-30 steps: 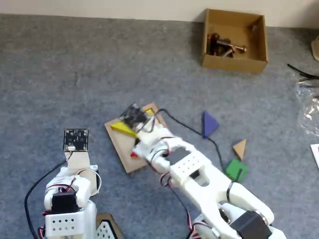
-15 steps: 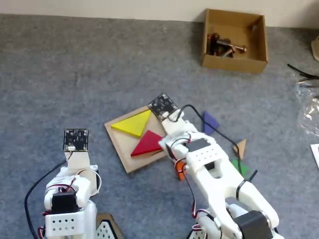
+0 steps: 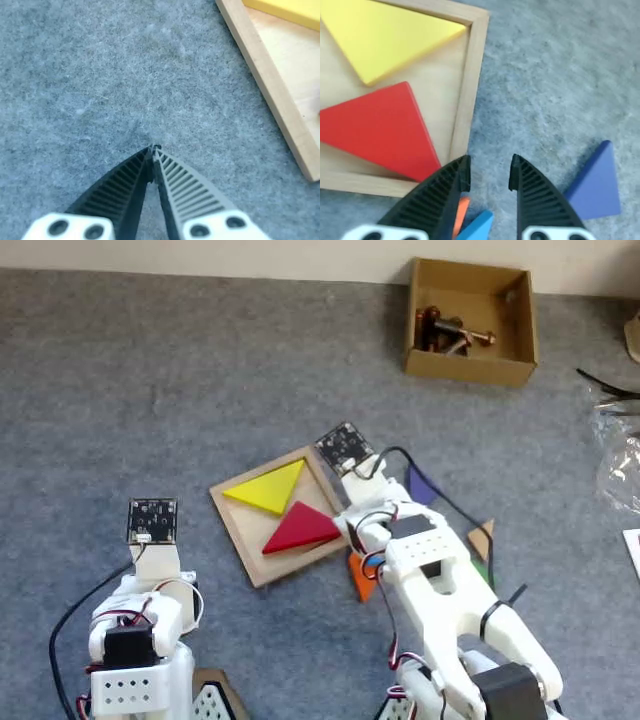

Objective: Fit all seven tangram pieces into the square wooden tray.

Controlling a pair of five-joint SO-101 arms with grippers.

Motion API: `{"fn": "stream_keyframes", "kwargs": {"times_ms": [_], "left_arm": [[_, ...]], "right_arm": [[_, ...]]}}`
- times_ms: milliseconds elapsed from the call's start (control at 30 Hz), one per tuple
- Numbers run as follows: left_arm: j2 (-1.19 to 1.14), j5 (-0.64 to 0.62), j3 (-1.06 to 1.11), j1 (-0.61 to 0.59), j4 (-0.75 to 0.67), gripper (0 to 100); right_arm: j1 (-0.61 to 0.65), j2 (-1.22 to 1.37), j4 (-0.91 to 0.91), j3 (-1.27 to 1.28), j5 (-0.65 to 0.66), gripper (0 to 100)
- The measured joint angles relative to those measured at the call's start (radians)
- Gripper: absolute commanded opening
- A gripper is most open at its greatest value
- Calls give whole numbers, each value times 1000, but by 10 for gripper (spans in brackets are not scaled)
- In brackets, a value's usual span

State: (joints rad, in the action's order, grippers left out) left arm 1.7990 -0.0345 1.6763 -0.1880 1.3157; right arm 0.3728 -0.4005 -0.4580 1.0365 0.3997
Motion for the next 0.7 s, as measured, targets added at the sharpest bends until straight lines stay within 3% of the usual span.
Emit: {"fn": "stream_keyframes", "kwargs": {"times_ms": [700], "left_arm": [[0, 0, 0, 0, 0, 5]], "right_arm": [[-17, 0, 43, 64, 0, 126]]}}
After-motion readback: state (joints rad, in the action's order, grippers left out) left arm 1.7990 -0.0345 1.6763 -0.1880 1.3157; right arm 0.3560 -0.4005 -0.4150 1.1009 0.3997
